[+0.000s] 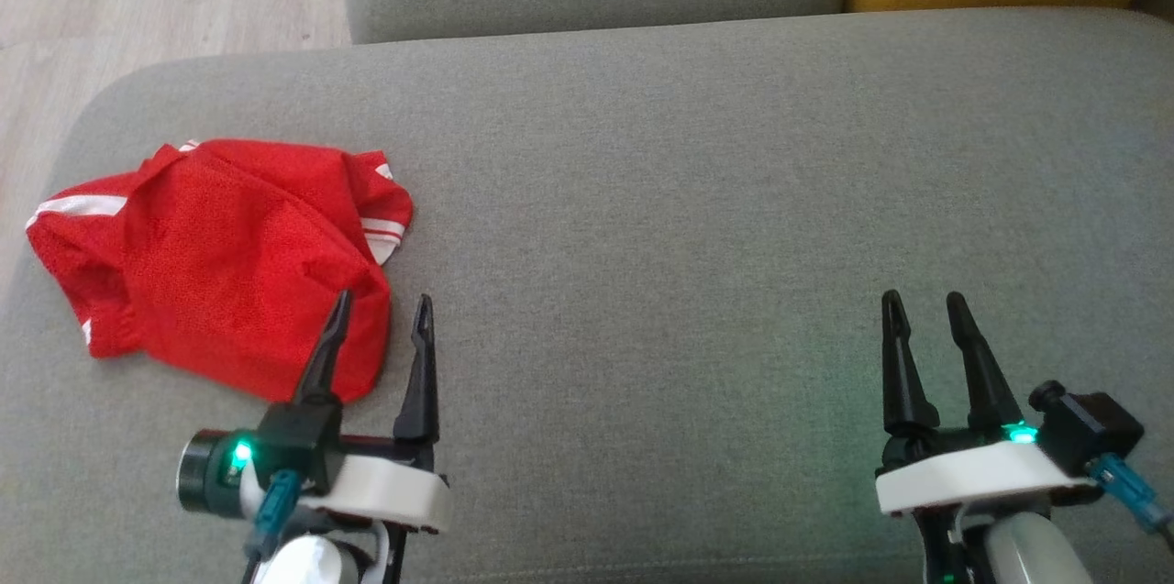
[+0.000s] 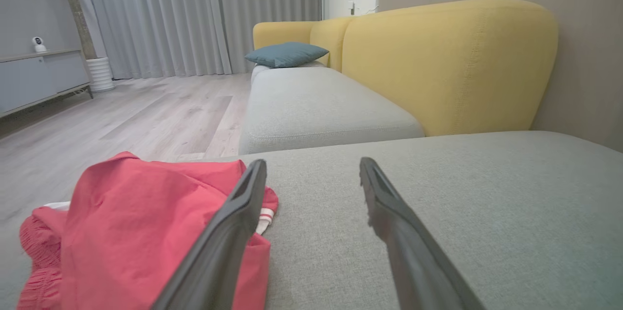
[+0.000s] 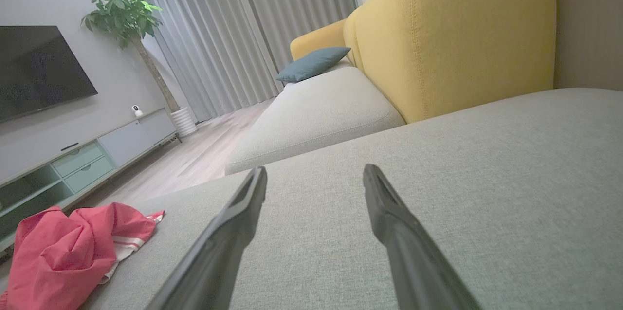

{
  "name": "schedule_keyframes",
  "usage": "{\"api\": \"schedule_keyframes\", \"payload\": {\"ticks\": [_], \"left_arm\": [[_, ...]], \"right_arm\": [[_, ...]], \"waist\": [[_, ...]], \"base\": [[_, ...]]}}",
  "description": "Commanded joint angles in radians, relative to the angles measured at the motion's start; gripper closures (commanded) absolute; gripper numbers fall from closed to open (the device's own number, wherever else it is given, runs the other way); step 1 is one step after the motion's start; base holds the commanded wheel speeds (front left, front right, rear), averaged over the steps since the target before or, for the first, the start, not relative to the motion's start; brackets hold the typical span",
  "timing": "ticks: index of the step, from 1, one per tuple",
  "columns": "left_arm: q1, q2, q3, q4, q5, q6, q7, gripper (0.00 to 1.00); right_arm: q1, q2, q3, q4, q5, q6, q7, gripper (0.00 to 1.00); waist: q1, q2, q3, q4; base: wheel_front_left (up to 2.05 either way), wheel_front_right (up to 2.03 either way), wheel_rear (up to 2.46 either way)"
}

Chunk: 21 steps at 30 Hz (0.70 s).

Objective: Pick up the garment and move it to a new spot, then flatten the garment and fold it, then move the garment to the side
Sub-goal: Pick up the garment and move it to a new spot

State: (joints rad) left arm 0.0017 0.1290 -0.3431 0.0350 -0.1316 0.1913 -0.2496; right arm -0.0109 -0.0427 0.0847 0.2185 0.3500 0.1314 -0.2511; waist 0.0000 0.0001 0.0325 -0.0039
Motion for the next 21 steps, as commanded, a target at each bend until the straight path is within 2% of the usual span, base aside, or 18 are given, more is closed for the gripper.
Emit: {"api": "schedule_keyframes", "payload": {"ticks": [1,8,21], "left_arm": [[-0.028,-0.004,0.044,-0.029,0.01,-0.007,-0.012,0.0],[-0.024,-0.039,0.101,-0.017,0.041,-0.041,-0.012,0.0],[0.008,-0.057,0.184,-0.01,0.063,-0.071,-0.012,0.0]], "right_arm": [[-0.043,-0.008,0.024,-0.027,0.001,-0.001,-0.011,0.0],[-0.041,-0.008,0.034,-0.017,0.0,-0.001,-0.011,0.0],[-0.021,-0.008,0.078,-0.003,0.008,-0.001,-0.011,0.0]], "waist": [[0.0,-0.0001,0.0,0.002],[0.0,-0.0001,-0.012,0.055],[0.0,-0.0001,-0.04,0.236]], "base": [[0.0,0.0,0.0],[0.0,0.0,0.0],[0.0,0.0,0.0]]}}
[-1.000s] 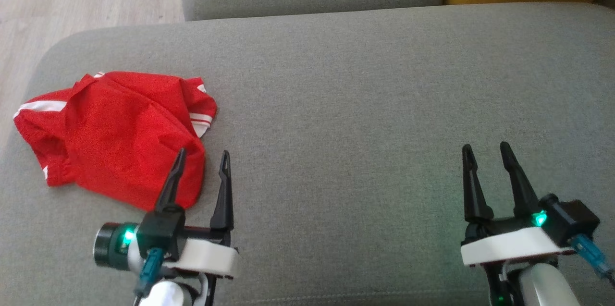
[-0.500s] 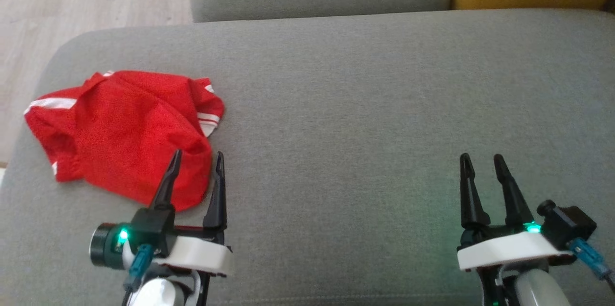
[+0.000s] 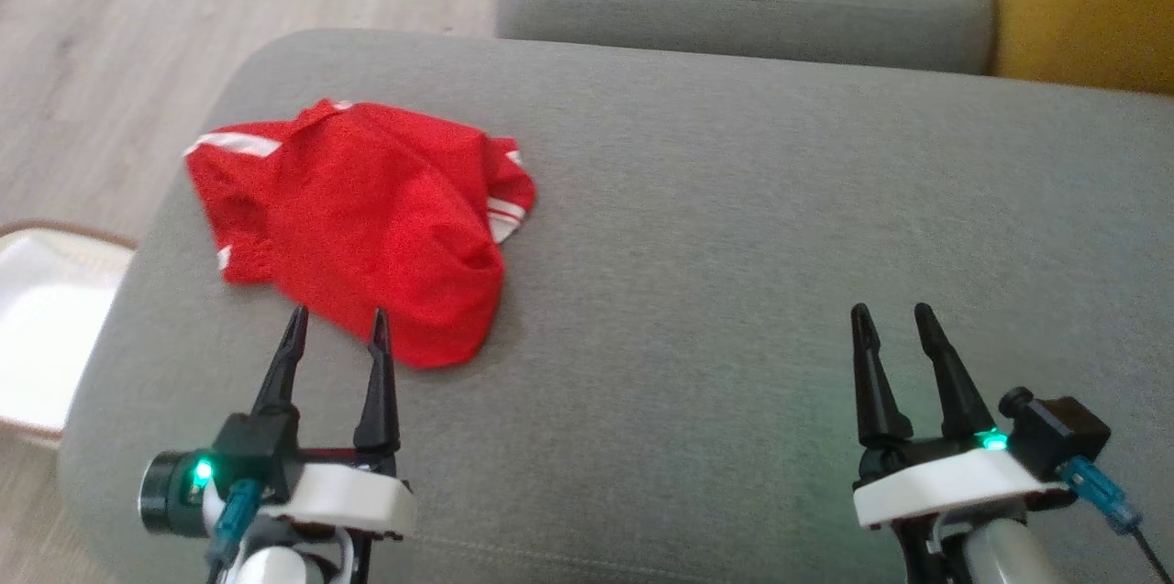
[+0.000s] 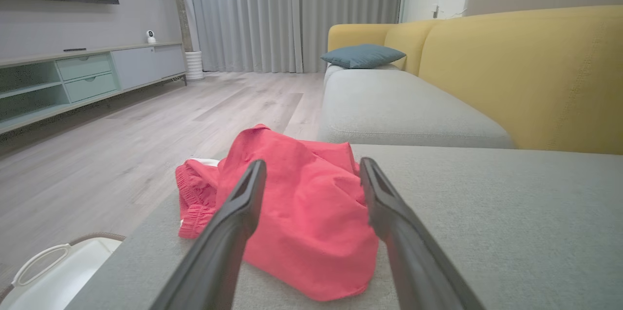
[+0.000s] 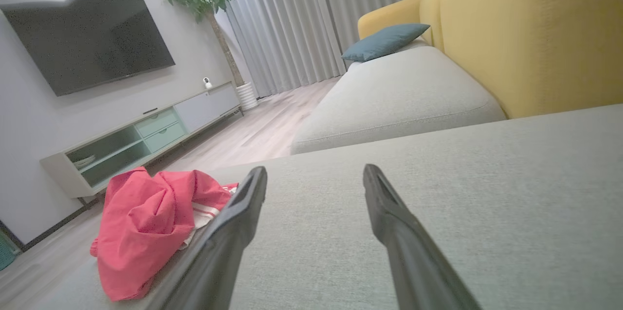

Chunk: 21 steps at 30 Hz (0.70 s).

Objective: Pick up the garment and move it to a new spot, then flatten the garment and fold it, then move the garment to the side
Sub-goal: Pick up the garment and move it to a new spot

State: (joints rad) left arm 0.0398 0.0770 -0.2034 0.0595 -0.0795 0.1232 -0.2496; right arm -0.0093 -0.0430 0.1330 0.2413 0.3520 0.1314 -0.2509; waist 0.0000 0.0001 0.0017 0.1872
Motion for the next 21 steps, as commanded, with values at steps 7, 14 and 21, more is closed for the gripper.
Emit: {"api": "schedule_keyframes", "payload": {"ticks": [7,14,21], "left_arm": [[-0.017,-0.008,0.073,-0.038,0.02,-0.01,-0.012,0.0],[-0.007,-0.011,0.099,-0.044,0.026,-0.022,-0.012,0.0],[-0.009,-0.012,0.125,-0.057,0.028,-0.033,-0.012,0.0]], "right_arm": [[-0.014,-0.007,0.053,-0.022,0.011,-0.001,-0.011,0.0],[-0.011,-0.007,0.081,-0.016,0.018,-0.001,-0.011,0.0],[-0.018,-0.007,0.092,-0.017,0.016,-0.001,-0.011,0.0]], "waist": [[0.0,-0.0001,-0.017,0.127],[0.0,-0.0001,-0.012,0.196],[0.0,-0.0001,0.013,0.209]], "base": [[0.0,0.0,0.0],[0.0,0.0,0.0],[0.0,0.0,0.0]]}}
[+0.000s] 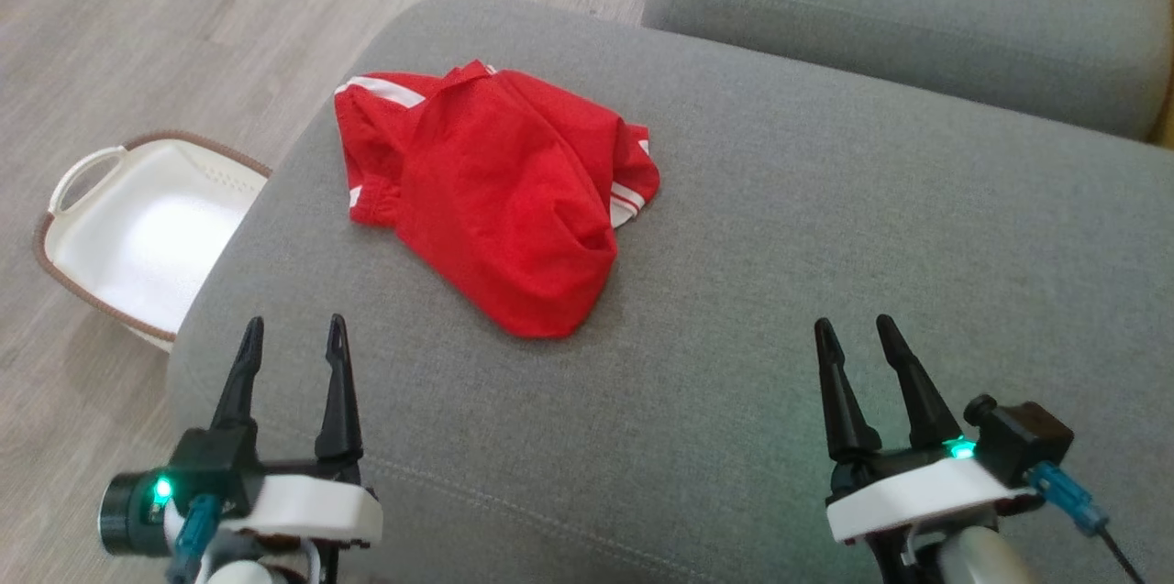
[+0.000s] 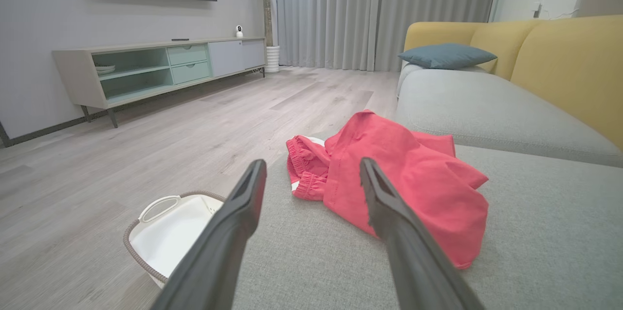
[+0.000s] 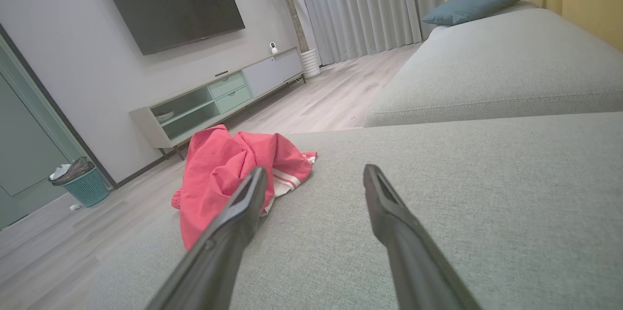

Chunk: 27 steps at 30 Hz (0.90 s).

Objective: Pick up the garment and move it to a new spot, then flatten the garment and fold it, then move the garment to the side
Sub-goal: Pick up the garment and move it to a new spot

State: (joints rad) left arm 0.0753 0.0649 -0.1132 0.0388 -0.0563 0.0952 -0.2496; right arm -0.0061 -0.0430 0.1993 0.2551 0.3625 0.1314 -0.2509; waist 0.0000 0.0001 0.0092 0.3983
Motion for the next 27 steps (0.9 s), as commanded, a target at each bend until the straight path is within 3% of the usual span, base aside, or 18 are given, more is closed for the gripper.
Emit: {"api": "schedule_keyframes", "payload": {"ticks": [1,9,16,22,27], "left_arm": [[-0.047,-0.001,0.04,-0.037,0.004,-0.007,-0.012,0.0],[-0.137,0.02,0.084,-0.025,0.0,-0.044,-0.012,0.0],[-0.365,0.118,0.071,0.152,0.016,-0.143,-0.006,0.0],[-0.622,0.202,0.03,0.332,-0.019,-0.21,0.136,0.0],[-0.75,0.262,-0.017,0.443,-0.039,-0.222,0.226,0.0]], "right_arm": [[-0.023,-0.007,0.025,-0.031,0.004,-0.001,-0.011,0.0],[-0.061,-0.007,-0.034,-0.059,-0.039,-0.001,-0.011,0.0],[-0.118,-0.007,-0.14,-0.134,-0.089,-0.001,-0.011,0.0],[-0.16,-0.007,-0.216,-0.218,-0.122,-0.001,0.004,0.0],[-0.174,-0.007,-0.23,-0.255,-0.133,-0.001,0.019,0.0]], "waist": [[0.0,-0.0001,0.012,-0.005],[0.0,-0.0001,0.119,-0.045],[0.0,-0.0001,0.271,-0.087],[0.0,-0.0001,0.381,-0.126],[0.0,-0.0001,0.431,-0.154]], "base": [[0.0,0.0,0.0],[0.0,0.0,0.0],[0.0,0.0,0.0],[0.0,0.0,0.0],[0.0,0.0,0.0]]}}
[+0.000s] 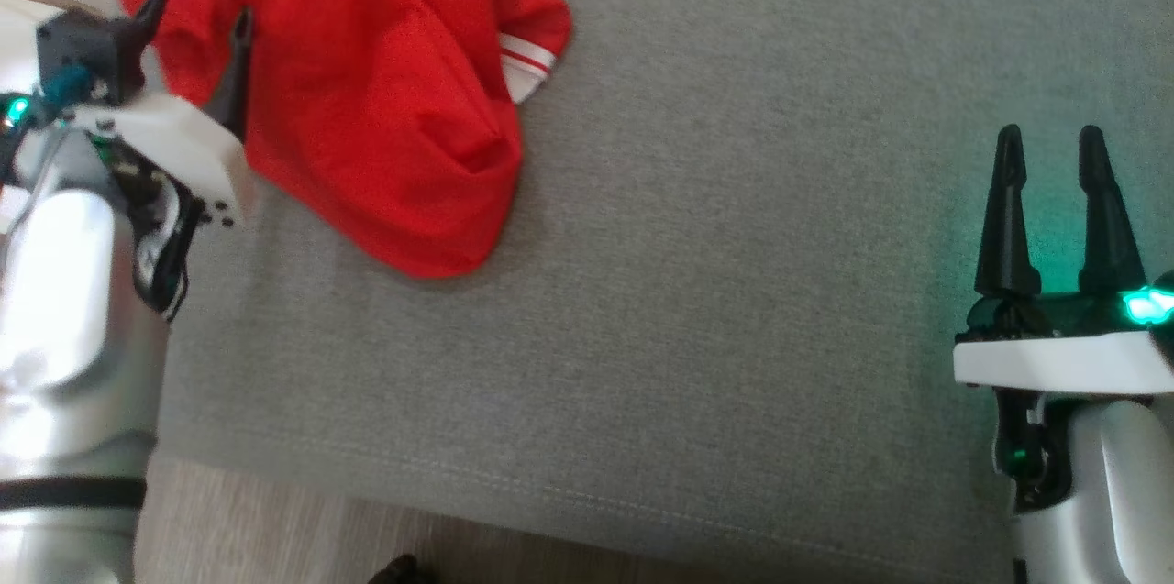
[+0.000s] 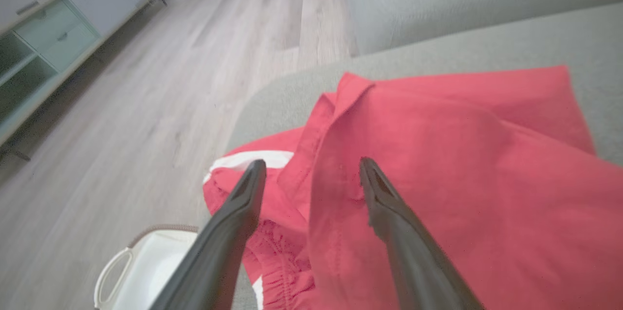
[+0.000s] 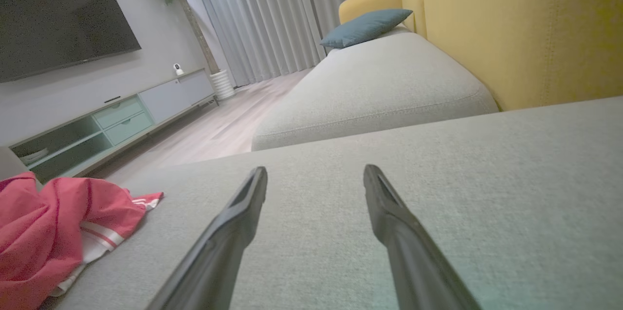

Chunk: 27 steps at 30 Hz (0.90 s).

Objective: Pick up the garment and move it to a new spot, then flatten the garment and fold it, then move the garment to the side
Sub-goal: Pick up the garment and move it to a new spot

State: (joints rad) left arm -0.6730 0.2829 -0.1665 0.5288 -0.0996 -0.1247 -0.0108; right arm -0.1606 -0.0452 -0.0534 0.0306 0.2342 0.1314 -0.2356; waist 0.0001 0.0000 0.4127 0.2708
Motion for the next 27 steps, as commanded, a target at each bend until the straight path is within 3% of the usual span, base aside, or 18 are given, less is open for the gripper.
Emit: {"api": "schedule_keyframes", "payload": {"ticks": [1,14,15,21,27], "left_arm": [[-0.029,0.054,0.026,-0.02,-0.008,-0.004,0.004,0.0],[-0.215,0.14,-0.172,0.22,-0.186,-0.006,0.069,0.0],[-0.221,0.139,-0.185,0.232,-0.207,-0.006,0.071,1.0],[-0.254,0.157,-0.217,0.269,-0.284,-0.006,-0.001,1.0],[-0.27,0.183,-0.201,0.252,-0.294,0.0,-0.15,1.0]], "right_arm": [[-0.02,-0.005,0.023,-0.037,-0.006,-0.001,0.005,0.0],[-0.027,-0.005,0.032,-0.064,-0.006,-0.001,0.008,0.0],[-0.028,-0.005,0.031,-0.064,-0.005,-0.001,0.008,0.0],[-0.031,-0.005,0.035,-0.049,0.0,-0.001,0.005,0.0],[-0.031,-0.005,0.057,-0.005,0.028,-0.001,-0.01,0.0]], "waist": [[-0.0001,0.0,0.035,-0.032],[-0.0001,0.0,0.091,-0.072],[-0.0001,0.0,0.092,-0.072],[-0.0001,0.0,0.079,-0.076],[-0.0001,0.0,0.005,-0.091]], "base": [[0.0,0.0,0.0],[0.0,0.0,0.0],[0.0,0.0,0.0],[0.0,0.0,0.0],[0.0,0.0,0.0]]}}
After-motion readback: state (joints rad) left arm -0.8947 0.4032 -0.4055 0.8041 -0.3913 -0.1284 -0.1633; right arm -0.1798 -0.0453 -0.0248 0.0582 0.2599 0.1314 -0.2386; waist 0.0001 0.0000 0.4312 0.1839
